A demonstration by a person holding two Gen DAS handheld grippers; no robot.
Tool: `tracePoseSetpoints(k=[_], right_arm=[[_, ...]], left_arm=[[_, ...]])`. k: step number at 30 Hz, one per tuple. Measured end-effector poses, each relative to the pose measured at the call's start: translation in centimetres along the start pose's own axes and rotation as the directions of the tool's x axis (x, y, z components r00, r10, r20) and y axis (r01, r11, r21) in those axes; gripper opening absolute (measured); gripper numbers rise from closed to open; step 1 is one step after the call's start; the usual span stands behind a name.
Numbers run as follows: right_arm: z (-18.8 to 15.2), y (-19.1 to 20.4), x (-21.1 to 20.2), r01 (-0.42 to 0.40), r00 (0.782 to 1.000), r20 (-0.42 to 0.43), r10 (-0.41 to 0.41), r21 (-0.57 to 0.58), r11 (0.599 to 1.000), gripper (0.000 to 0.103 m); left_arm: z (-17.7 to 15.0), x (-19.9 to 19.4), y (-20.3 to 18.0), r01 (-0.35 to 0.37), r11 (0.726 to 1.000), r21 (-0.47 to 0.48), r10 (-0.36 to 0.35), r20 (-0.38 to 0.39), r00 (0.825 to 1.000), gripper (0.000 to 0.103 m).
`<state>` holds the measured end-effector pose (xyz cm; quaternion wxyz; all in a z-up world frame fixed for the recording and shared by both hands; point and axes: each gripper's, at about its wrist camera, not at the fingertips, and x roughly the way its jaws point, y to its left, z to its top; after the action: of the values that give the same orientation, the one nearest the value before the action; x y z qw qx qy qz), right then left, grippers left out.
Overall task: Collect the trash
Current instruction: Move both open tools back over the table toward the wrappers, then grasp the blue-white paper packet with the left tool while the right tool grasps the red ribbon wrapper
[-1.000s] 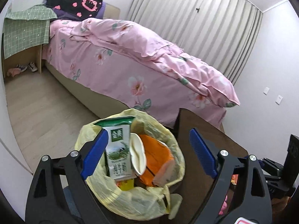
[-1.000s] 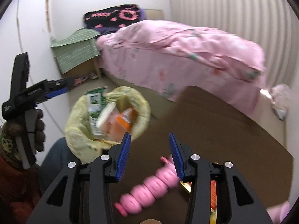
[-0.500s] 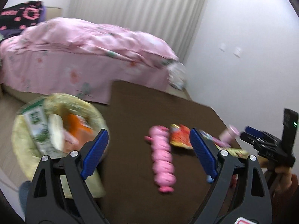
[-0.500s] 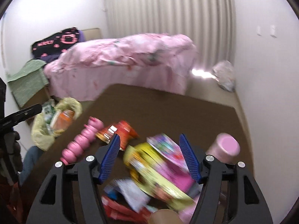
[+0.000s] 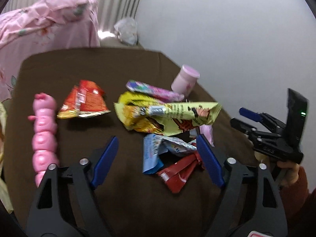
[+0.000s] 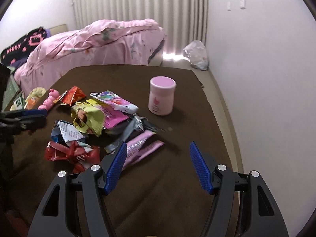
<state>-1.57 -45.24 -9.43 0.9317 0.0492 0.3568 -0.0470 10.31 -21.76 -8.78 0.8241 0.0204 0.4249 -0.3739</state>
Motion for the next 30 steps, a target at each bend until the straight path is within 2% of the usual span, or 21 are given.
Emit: tracePoseSetpoints(k=[2, 3, 5, 8, 15, 19, 24, 27, 30], right_arm=[[-0.2, 0.2, -0.1, -0.011, 1.000, 0.010, 0.011, 0.013, 1.000, 0.062], [-0.3, 0.4, -0.1, -0.013, 1.000, 0.009, 0.013, 0.013, 1.000, 0.062], [-0.4, 1.2, 0.2, -0.024, 1.000, -0.005, 0.024, 0.000, 1.000, 0.062], [-0.5, 2.6, 0.7, -0.063, 0.998, -0.026, 0.062, -0.037, 0.997, 0.062], [-0.6, 6.7, 1.1, -0.220, 0.975, -0.044, 0.216, -0.103, 0.970, 0.062], [-0.5, 8.5, 2.1, -0.248, 0.968, -0.071, 0.241, -0.131, 0.960, 0.062], [-0.9, 10.2, 3.6, -0.278, 0.957, -0.129, 0.260, -0.153, 0.948, 0.061], [-1.6, 10.4, 3.5, -0.274, 0.959, -0.124, 0.255, -0.164, 0.948, 0.055], [-1.6, 9.6, 2.9, -0.301, 0.951, -0.119, 0.287, -0.135, 0.944, 0.049]], left_arm=[[0.1, 1.5, -0.2, 0.007, 1.000, -0.016, -0.007, -0.051, 0.999, 0.067], [-0.1, 2.1, -0.3, 0.011, 1.000, -0.024, -0.012, -0.071, 0.997, 0.058], [-0.3, 2.7, -0.1, 0.025, 0.999, -0.044, -0.028, -0.088, 0.996, 0.046], [-0.6, 1.9, 0.5, -0.012, 0.998, -0.059, 0.007, -0.079, 0.997, 0.040], [-2.8, -1.9, 3.4, -0.118, 0.989, -0.095, 0.112, -0.067, 0.991, 0.040], [-4.3, -3.3, 4.2, -0.113, 0.988, -0.102, 0.106, -0.076, 0.992, 0.041], [-4.9, -4.4, 4.5, -0.085, 0.991, -0.102, 0.082, -0.039, 0.996, 0.053], [-4.7, -4.7, 4.1, -0.058, 0.993, -0.099, 0.058, -0.007, 0.998, 0.058], [-4.5, -4.8, 3.7, -0.040, 0.995, -0.092, 0.041, 0.013, 0.999, 0.059]])
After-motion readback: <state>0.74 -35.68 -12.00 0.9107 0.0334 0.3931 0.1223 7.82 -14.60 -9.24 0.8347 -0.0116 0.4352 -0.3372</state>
